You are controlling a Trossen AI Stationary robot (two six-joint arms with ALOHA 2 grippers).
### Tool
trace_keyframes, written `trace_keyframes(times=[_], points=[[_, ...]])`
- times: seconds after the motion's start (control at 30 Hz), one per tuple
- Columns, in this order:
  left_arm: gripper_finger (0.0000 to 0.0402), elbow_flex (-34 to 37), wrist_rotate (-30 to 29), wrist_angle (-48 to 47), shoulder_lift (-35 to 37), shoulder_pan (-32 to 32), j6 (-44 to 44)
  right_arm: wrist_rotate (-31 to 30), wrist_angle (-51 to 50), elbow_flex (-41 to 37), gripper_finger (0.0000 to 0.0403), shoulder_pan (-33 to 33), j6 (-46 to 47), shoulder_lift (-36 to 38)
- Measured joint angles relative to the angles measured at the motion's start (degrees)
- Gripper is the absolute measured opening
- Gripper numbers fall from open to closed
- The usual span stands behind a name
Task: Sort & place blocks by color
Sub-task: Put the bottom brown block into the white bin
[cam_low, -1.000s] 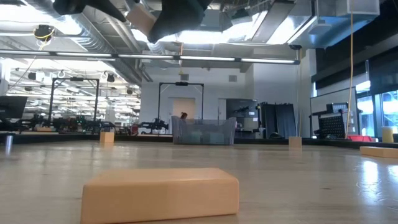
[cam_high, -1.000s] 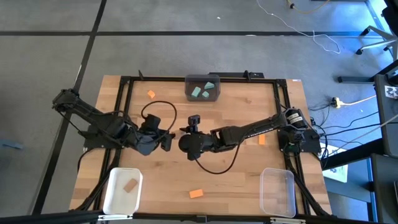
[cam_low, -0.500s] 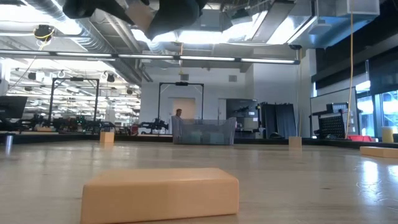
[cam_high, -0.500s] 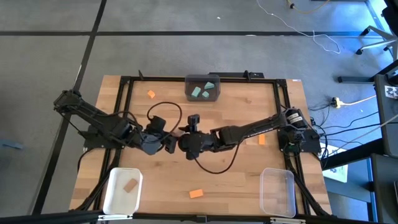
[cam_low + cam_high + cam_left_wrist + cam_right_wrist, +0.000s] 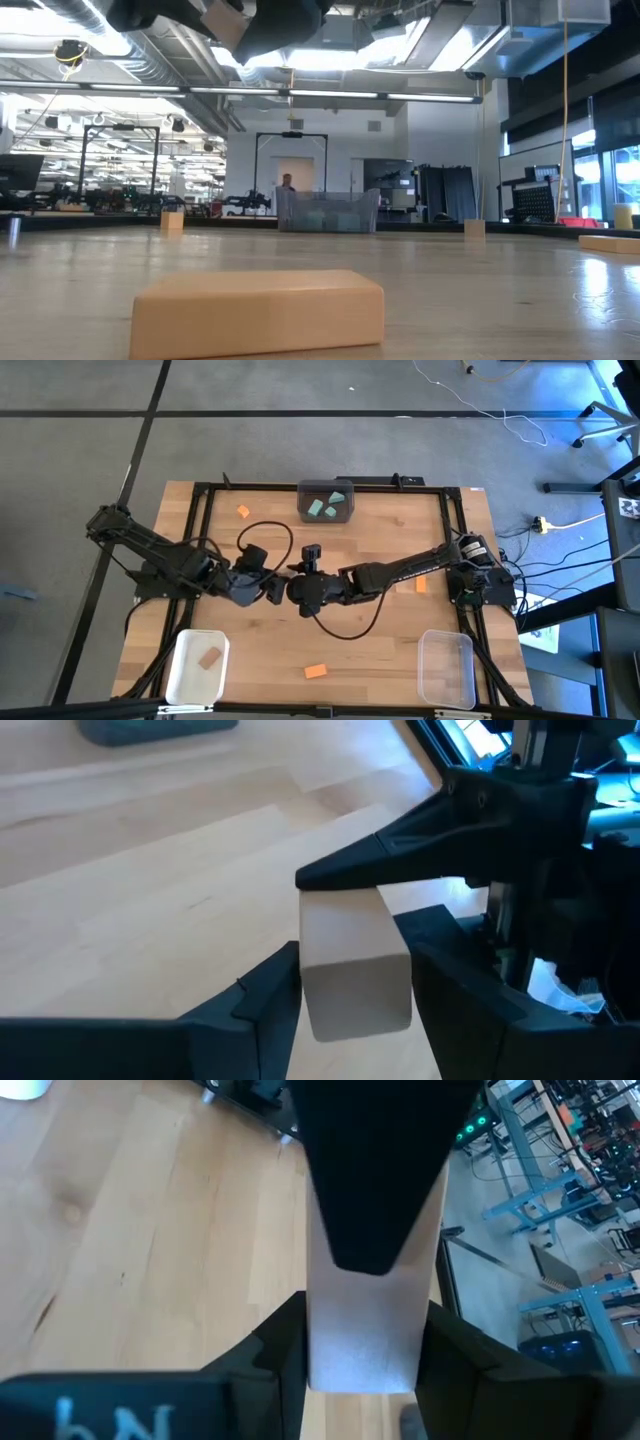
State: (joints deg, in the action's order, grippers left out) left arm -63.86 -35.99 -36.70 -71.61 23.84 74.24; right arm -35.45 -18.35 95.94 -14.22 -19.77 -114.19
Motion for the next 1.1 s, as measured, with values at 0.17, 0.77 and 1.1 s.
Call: trace_keyframes(times=[0.17,0.77,1.1], points=[[0.0154,-0.07,0.83,-0.1,-1.47,-0.36,0.02,0.08,-0.05,-0.03,0.013,0.0,-0.03,-0.01],[0.0122,-0.09,0.98,0.13,-1.95,-0.49,-1.34,-0.44,-0.13,-0.13,0.013,0.0,-0.25,-0.04],[0.0122,-0.09,1.22,-1.71,-2.01,-0.38,-4.02,0.49,0.37,-0.13,0.017,0.02,-0.24,-0.04]])
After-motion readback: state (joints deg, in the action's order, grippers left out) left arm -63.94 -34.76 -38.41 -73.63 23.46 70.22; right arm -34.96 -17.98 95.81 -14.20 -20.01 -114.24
